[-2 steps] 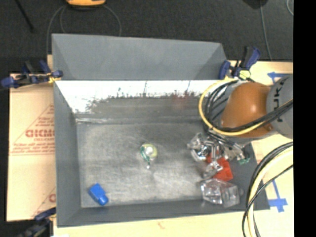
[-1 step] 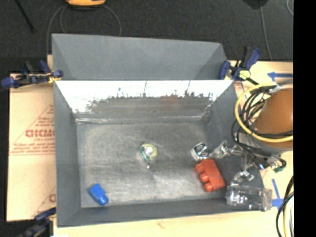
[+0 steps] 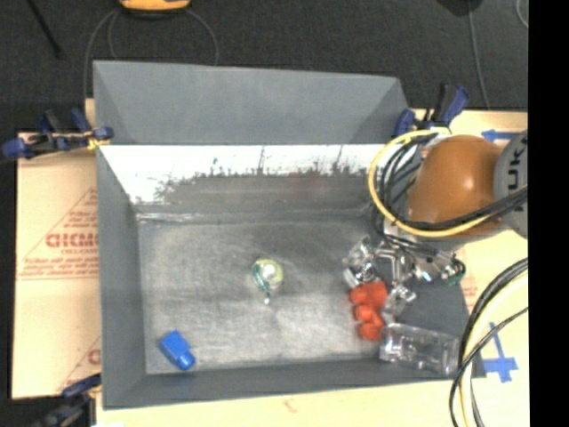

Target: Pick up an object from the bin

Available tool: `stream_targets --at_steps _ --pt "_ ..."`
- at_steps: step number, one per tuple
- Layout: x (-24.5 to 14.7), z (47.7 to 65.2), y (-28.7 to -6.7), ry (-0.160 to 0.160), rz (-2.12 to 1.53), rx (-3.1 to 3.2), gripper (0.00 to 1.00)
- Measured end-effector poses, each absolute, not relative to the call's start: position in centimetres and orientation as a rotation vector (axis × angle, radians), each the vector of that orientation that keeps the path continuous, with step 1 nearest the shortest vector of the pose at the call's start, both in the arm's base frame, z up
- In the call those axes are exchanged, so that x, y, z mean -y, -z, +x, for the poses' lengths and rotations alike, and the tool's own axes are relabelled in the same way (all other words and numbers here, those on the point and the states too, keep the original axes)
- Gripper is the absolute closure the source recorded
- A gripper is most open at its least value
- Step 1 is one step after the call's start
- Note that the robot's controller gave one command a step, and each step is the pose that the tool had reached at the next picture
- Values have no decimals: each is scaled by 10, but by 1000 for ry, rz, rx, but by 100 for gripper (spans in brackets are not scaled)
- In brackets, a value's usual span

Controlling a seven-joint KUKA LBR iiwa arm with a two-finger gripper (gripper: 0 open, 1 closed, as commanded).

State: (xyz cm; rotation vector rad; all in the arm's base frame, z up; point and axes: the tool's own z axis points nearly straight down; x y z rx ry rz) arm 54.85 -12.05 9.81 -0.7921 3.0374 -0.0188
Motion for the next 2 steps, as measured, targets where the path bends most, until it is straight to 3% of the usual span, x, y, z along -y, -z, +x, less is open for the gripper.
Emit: stream_targets --at_steps 1,2 --pt "156 521 -109 1 -1095 -2931 0" --pt "135 557 -82 -4 -1275 -2866 0"
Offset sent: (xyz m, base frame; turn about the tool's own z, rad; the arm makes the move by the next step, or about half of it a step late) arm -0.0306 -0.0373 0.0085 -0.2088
